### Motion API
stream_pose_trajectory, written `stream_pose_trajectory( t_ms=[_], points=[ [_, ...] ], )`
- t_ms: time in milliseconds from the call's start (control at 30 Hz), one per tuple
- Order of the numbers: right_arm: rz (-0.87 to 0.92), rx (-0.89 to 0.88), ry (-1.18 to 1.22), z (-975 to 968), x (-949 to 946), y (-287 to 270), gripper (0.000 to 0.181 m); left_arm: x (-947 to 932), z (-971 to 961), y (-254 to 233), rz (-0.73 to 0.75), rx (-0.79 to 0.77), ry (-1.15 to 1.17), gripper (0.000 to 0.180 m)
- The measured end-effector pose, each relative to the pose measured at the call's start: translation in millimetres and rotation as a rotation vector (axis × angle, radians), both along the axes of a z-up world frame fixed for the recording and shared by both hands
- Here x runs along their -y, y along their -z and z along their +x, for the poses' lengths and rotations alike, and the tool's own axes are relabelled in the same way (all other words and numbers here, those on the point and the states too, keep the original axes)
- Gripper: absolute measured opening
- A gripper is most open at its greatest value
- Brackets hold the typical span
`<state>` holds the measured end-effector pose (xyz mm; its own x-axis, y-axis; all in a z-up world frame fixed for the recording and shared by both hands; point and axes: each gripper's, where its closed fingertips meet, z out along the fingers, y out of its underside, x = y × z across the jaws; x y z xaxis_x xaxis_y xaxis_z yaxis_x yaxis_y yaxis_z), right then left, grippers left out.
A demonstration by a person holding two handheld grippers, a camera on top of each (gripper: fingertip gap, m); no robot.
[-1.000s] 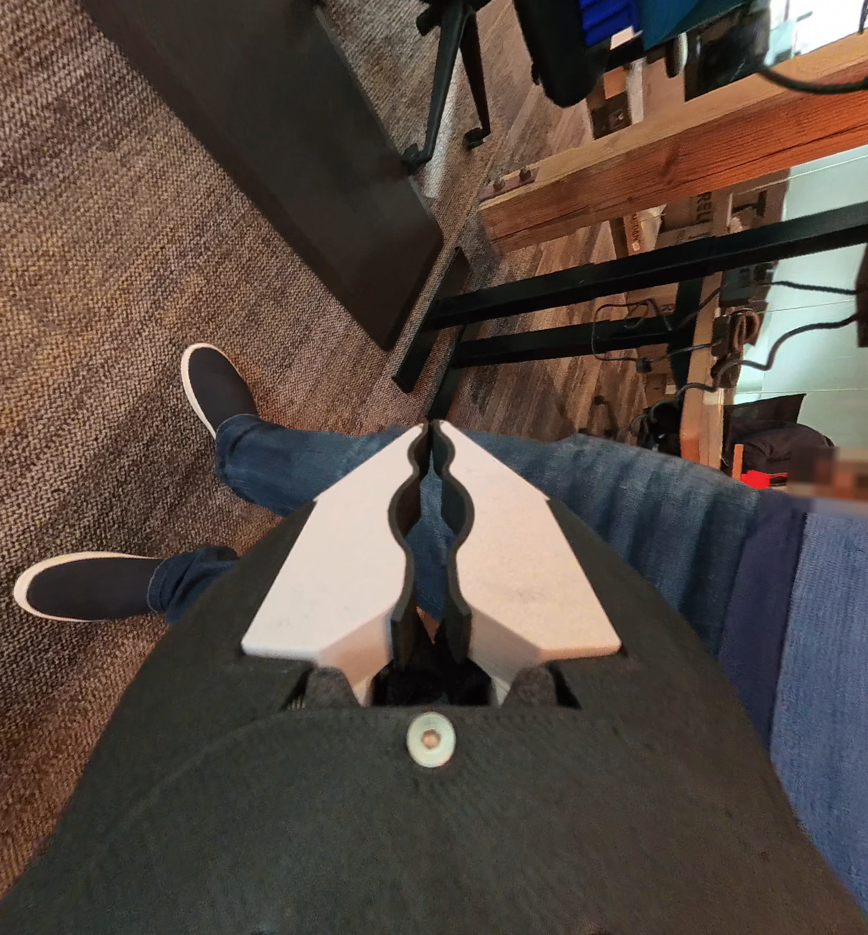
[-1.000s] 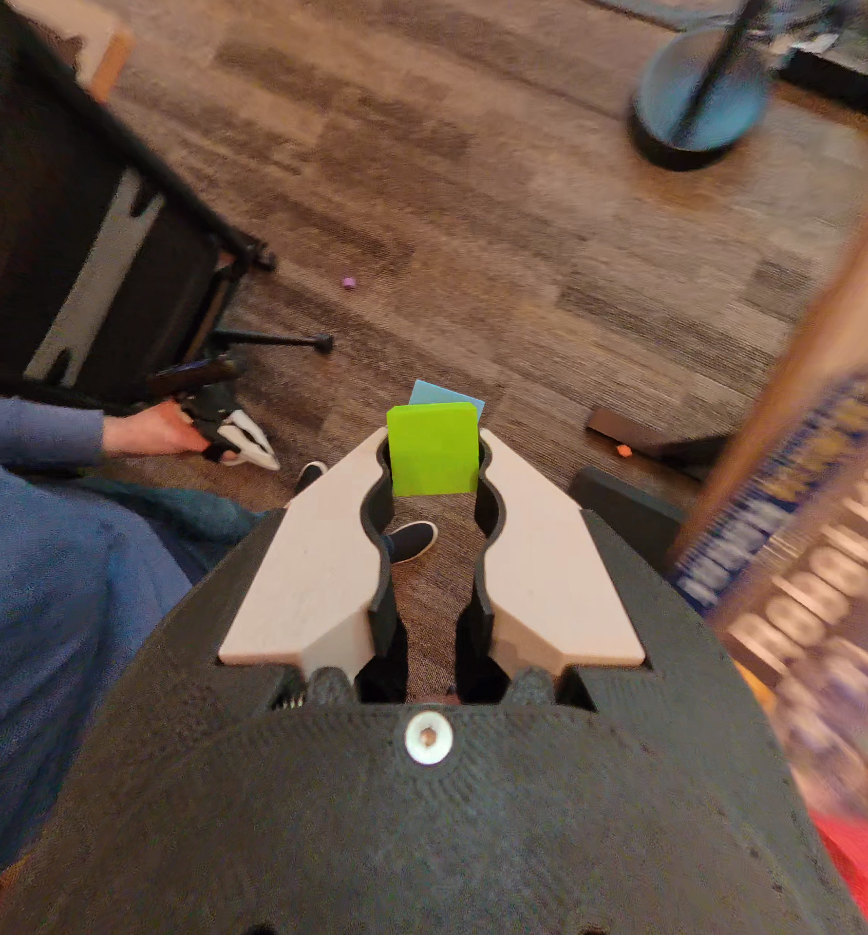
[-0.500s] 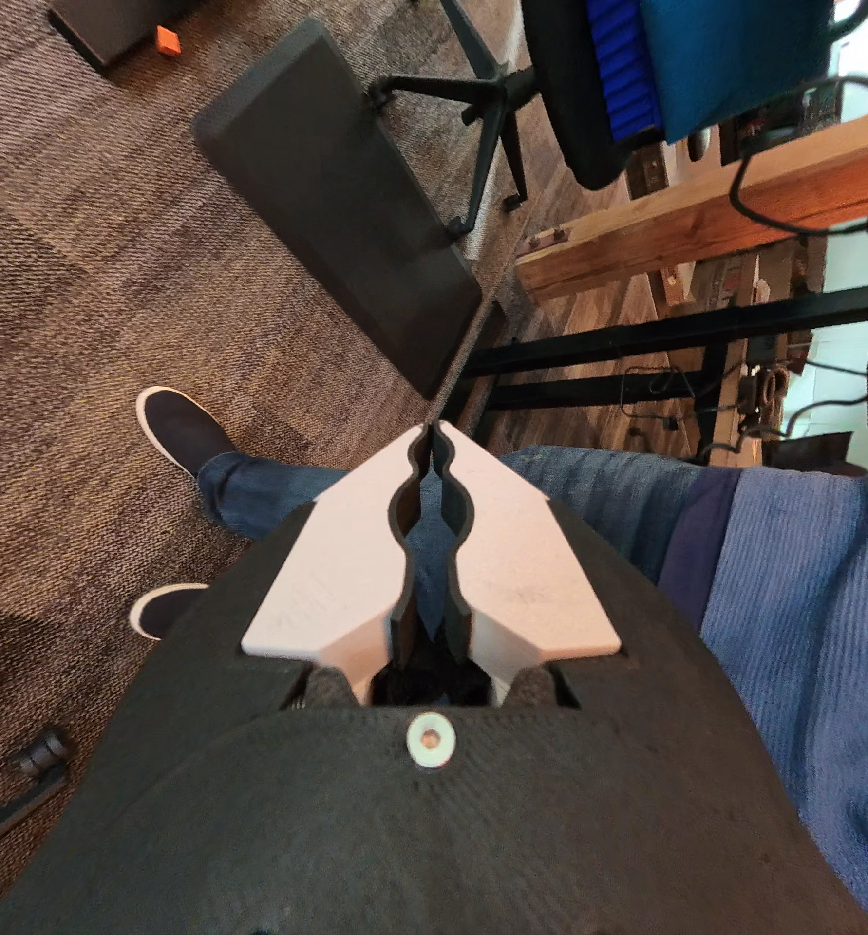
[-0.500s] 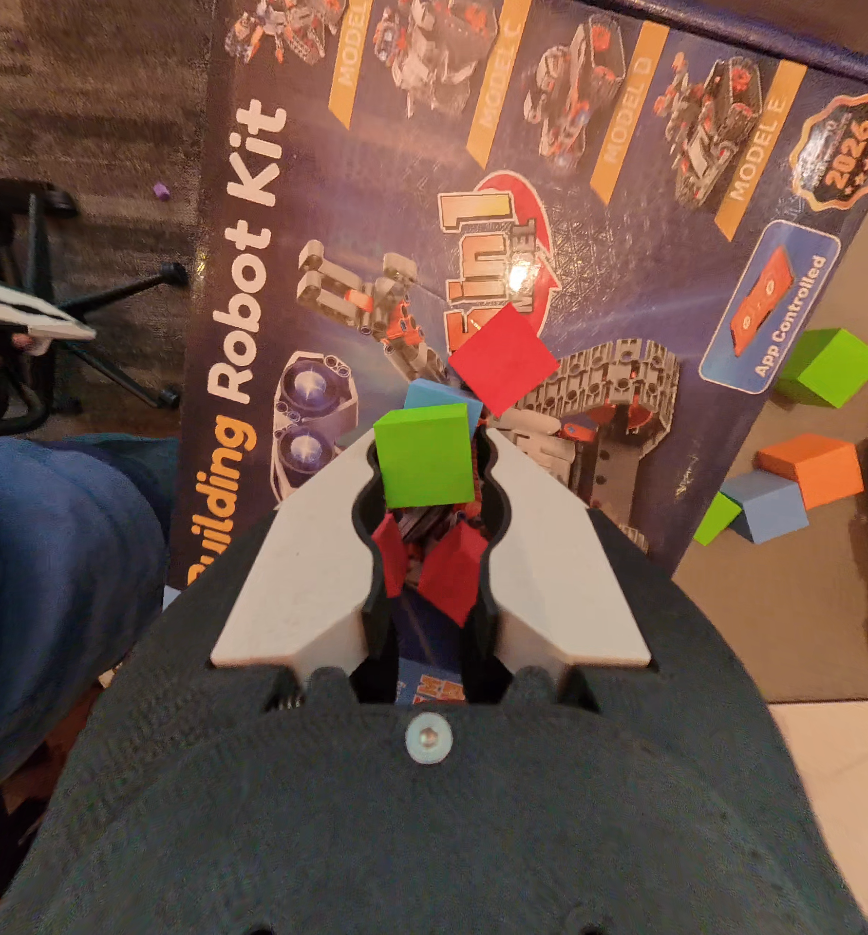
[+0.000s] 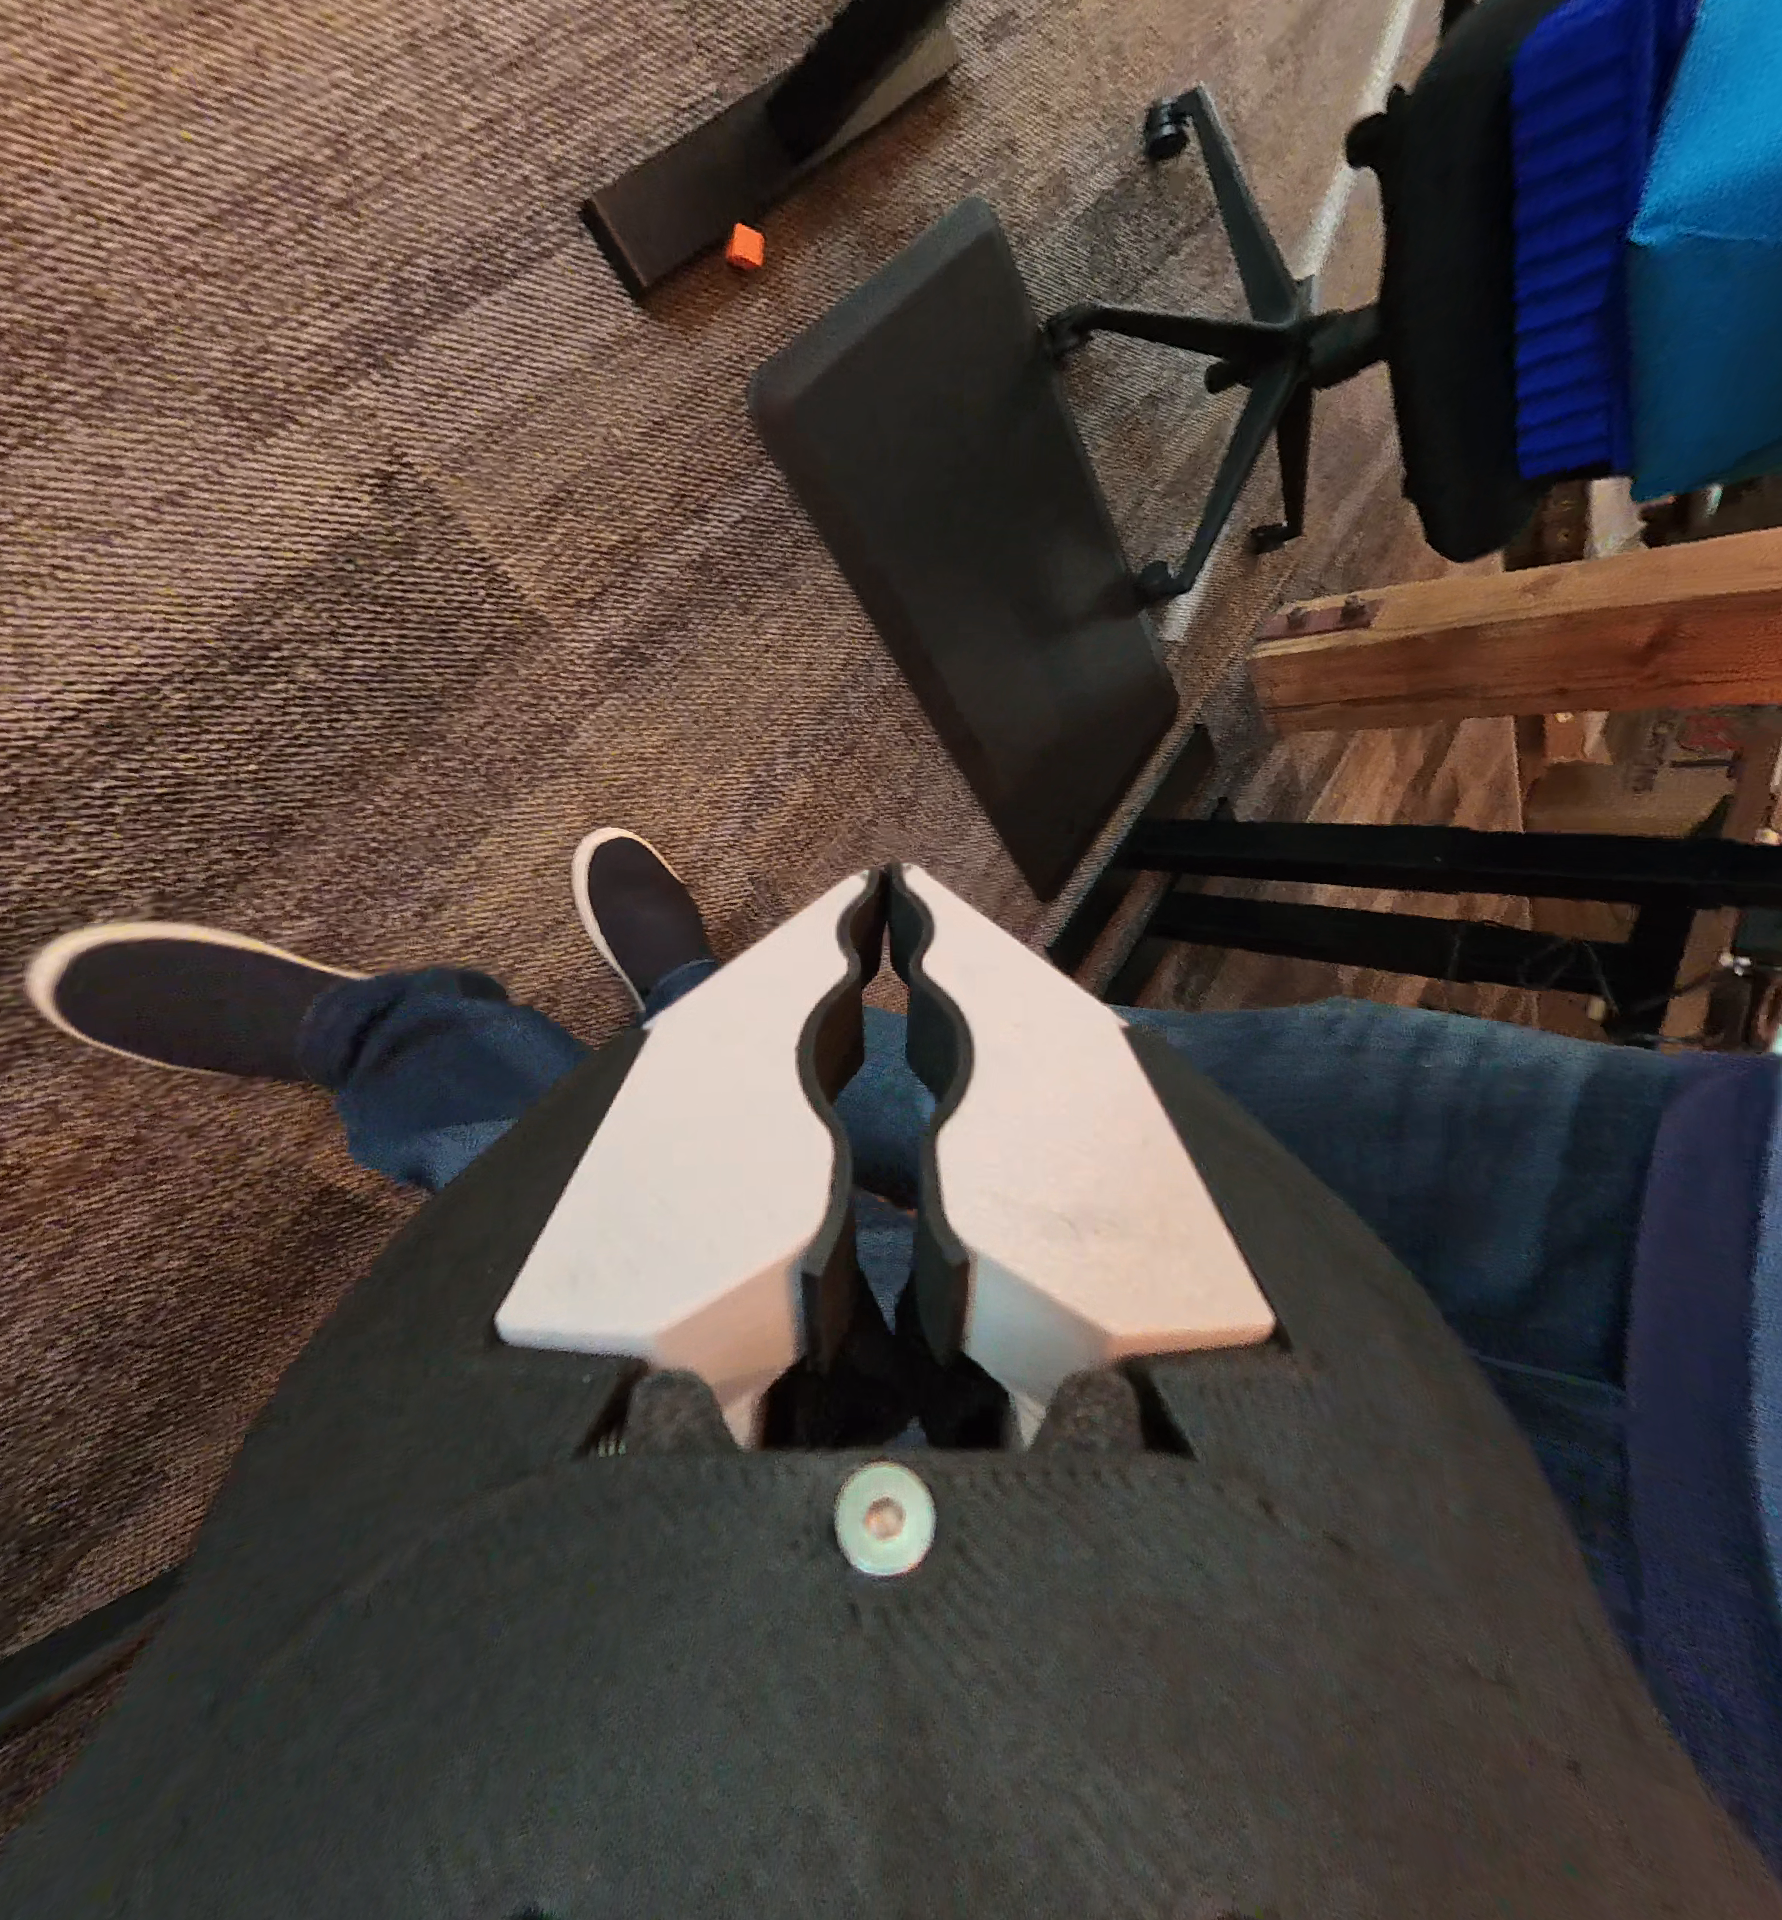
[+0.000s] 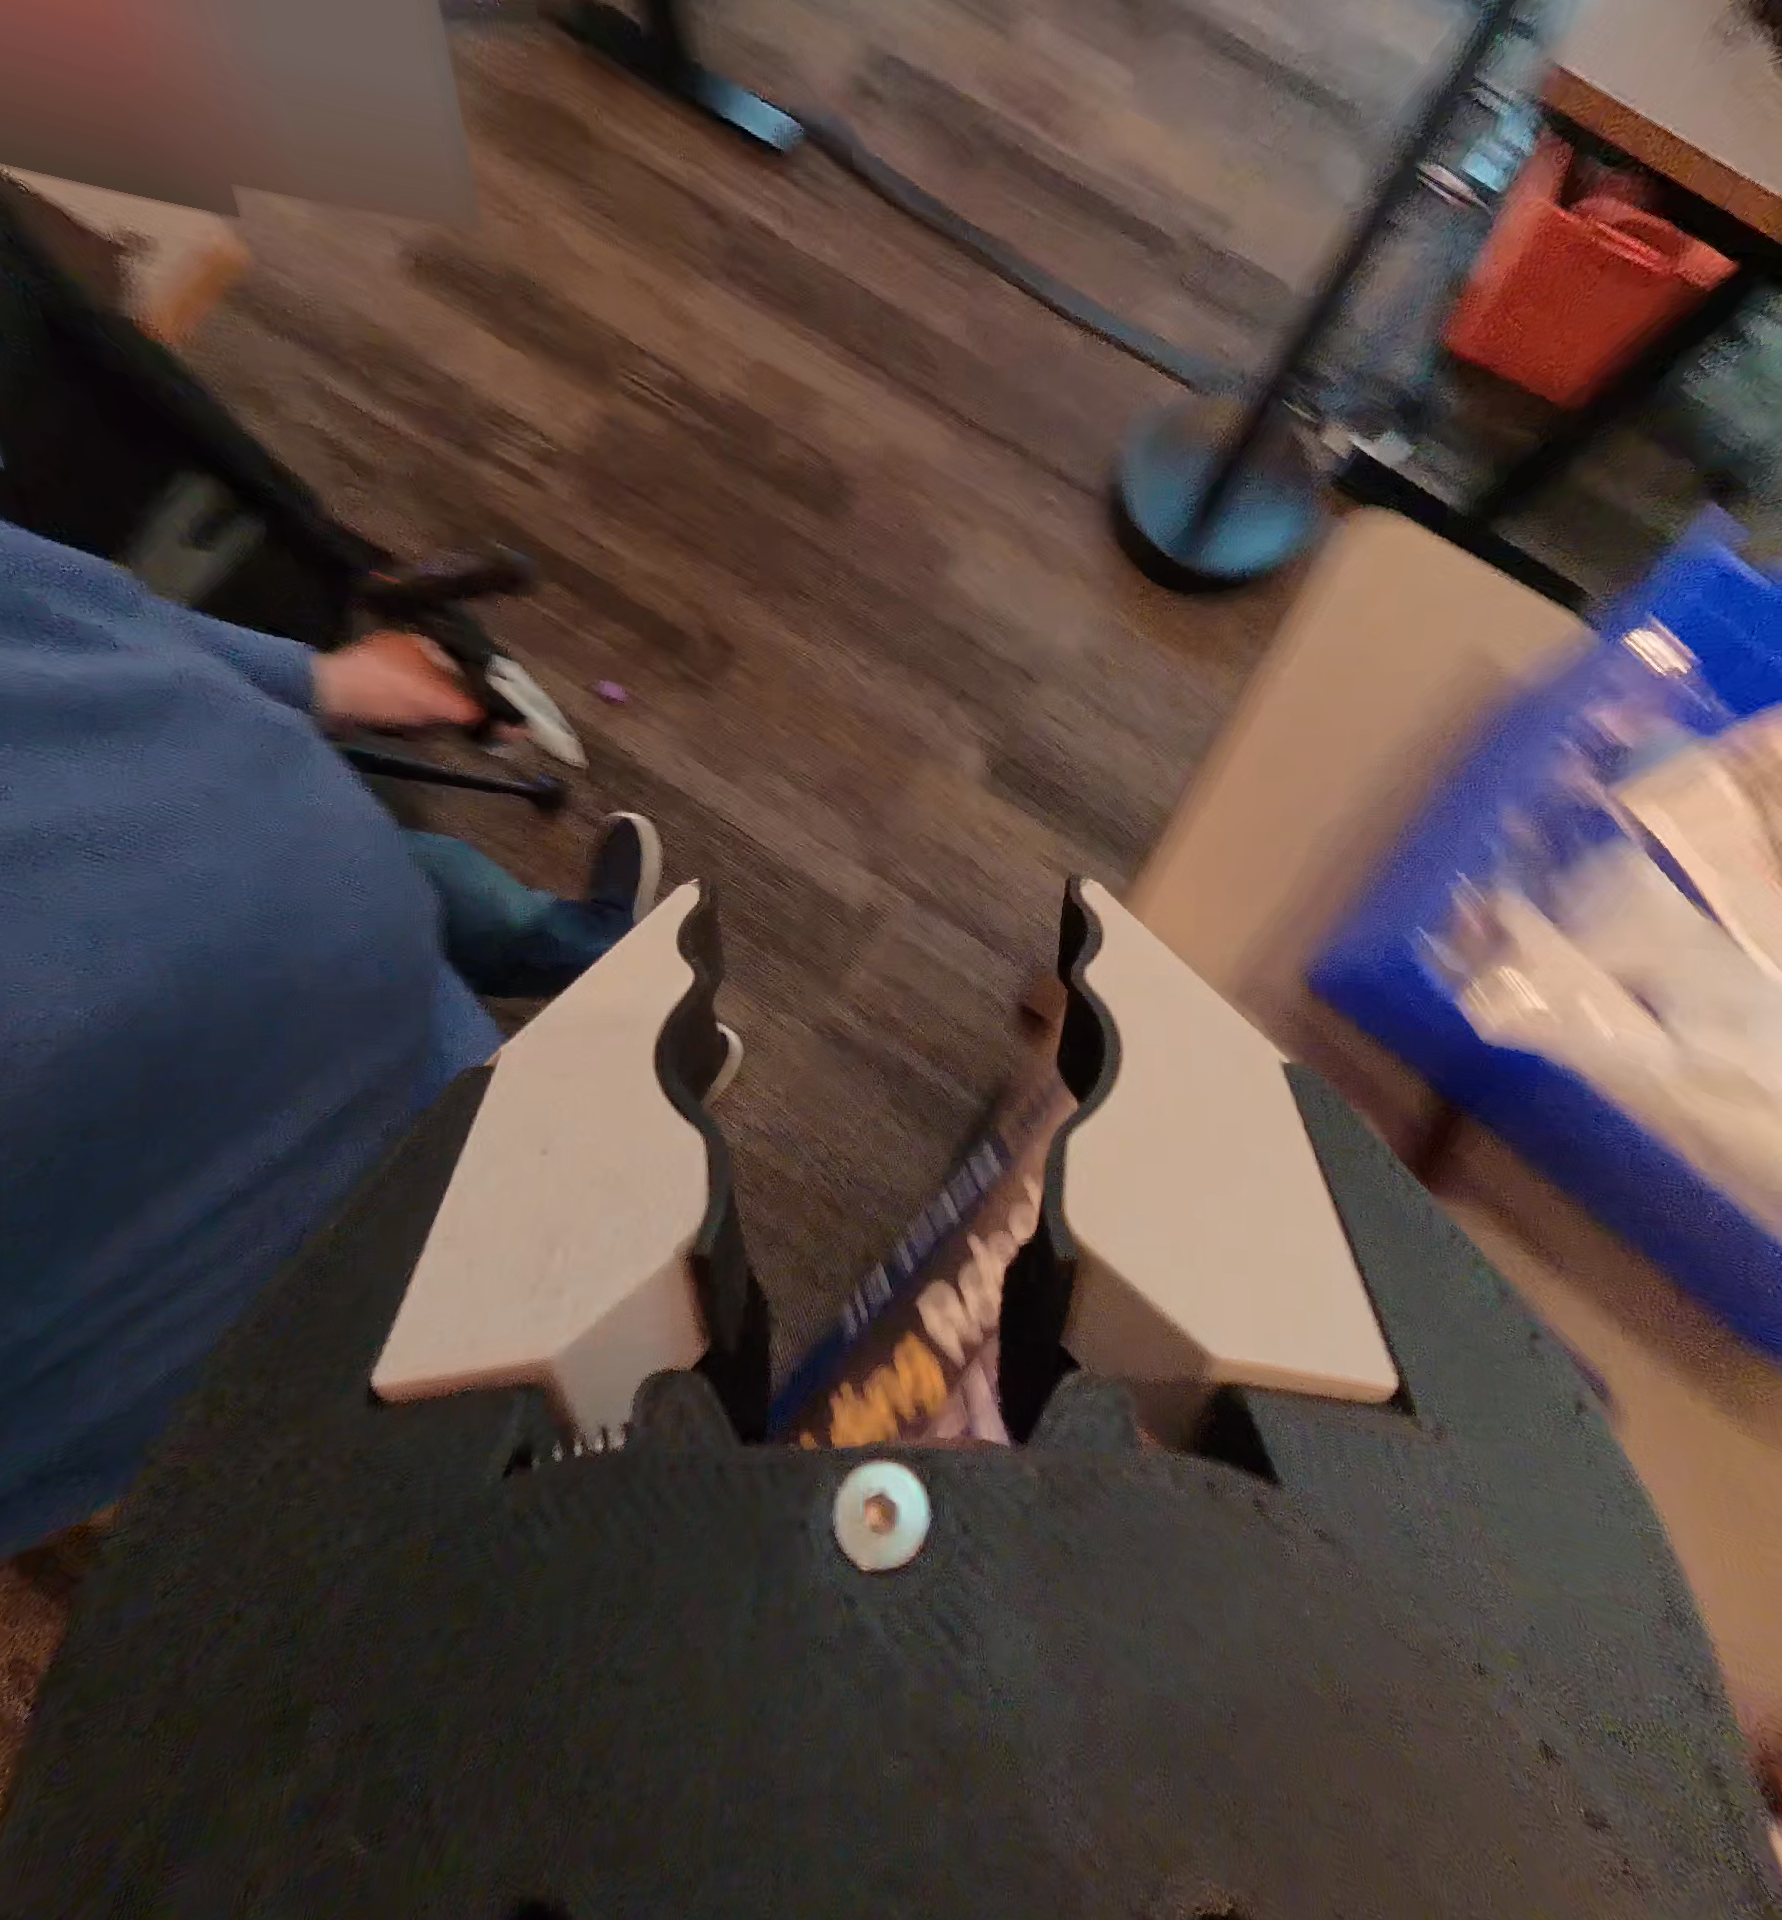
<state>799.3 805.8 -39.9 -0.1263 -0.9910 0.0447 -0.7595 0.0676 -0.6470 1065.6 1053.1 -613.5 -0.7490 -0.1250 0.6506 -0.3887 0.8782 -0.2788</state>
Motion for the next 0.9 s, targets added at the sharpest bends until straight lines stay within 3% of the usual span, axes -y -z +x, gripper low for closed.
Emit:
stream_pose_trajectory(
  t_ms=[133,333,500,700,900],
  points=[
    [0.137,0.178,-0.272,136.6,-51.6,29.0,0.054,20.1,54.7,37.8,0.028,0.024,-0.041,0.0],
    [0.448,0.053,-0.374,274.3,-103.9,172.2,0.037,35.7,140.8,107.8,0.1,0.01,-0.08,0.009],
    [0.634,-0.059,-0.398,347.3,-112.9,290.6,0.033,11.8,209.0,194.6,0.21,-0.003,-0.118,0.0],
    [0.739,-0.185,-0.49,413.3,-93.2,455.5,0.03,-49.3,311.9,323.2,0.379,0.134,-0.329,0.059],
    [0.726,-0.316,-0.426,425.2,-41.6,644.9,0.024,-89.0,399.9,481.6,0.471,0.226,-0.521,0.056]
  ],
)
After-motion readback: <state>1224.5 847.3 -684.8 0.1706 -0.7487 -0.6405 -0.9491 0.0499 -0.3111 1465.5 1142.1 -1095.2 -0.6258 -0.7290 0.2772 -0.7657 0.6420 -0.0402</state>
